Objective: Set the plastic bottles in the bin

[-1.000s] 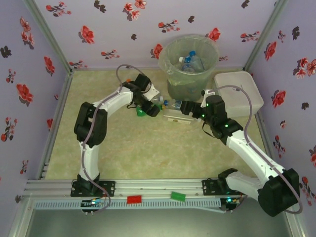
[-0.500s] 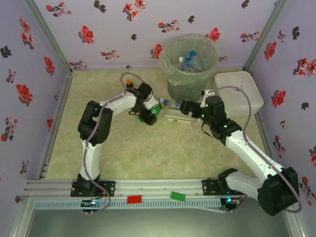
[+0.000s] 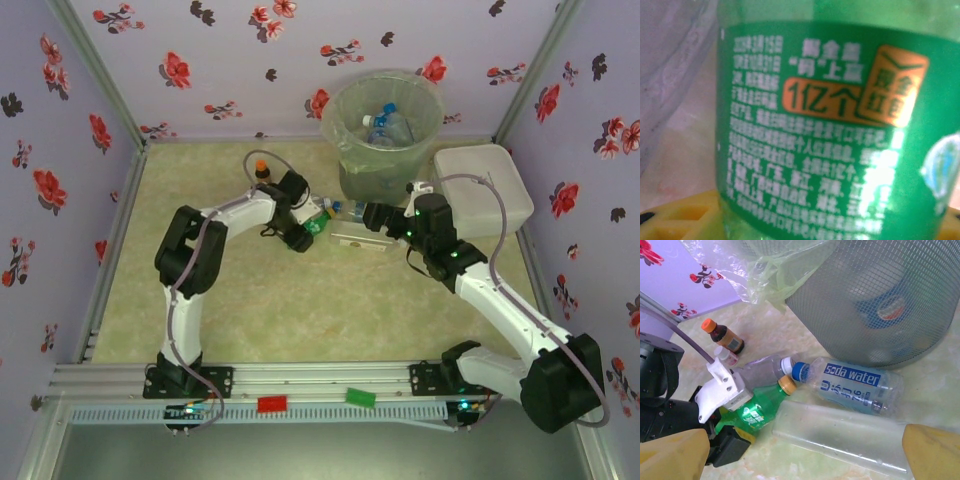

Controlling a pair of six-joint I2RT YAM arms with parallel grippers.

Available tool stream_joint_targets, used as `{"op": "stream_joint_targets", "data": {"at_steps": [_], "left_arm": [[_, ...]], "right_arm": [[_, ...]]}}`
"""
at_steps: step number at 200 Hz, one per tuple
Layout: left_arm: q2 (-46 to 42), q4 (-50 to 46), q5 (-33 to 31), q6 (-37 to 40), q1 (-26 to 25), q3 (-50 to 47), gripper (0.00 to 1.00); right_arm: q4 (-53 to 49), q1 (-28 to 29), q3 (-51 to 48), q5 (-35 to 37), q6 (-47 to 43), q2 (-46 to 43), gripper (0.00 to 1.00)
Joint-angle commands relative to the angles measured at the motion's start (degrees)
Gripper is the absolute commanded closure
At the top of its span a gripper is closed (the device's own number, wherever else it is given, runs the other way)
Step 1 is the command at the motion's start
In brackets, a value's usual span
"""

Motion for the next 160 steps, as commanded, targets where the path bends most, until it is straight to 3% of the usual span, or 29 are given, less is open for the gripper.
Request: {"op": "stream_joint_targets", "data": {"at_steps": [1, 39, 66, 106, 135, 160], "left_arm": [[-6.71, 4.94, -0.16, -2.16, -1.16, -4.35, 0.51], [-20.03, 18.82, 1.03, -9.71, -1.33, -14.84, 0.53], [-28.75, 31.42, 5.6, -18.39, -1.57, -22.79, 0.52], [-36.59, 49.1, 7.92, -29.41, -3.05, -33.11, 0.52], [-38.45, 54.83, 10.4, -33.58, -4.04, -36.3, 0.51], [-38.03, 55.44, 13.58, -35.12, -4.31, -36.48, 0.51]], "right_arm": [[3.89, 0.52, -0.27, -2.08, 3.11, 0.37, 0.0], [14.02, 1.69, -1.4, -7.55, 9.27, 3.54, 0.0], [20.52, 4.51, 0.02, -9.43, 11.65, 7.97, 0.0], [32.85, 8.39, 1.01, -12.53, 14.5, 13.97, 0.0], [40.75, 9.8, 1.66, -16.38, 15.26, 16.41, 0.03], [40.78, 10.97, 2.49, -16.63, 13.59, 17.33, 0.05]]}}
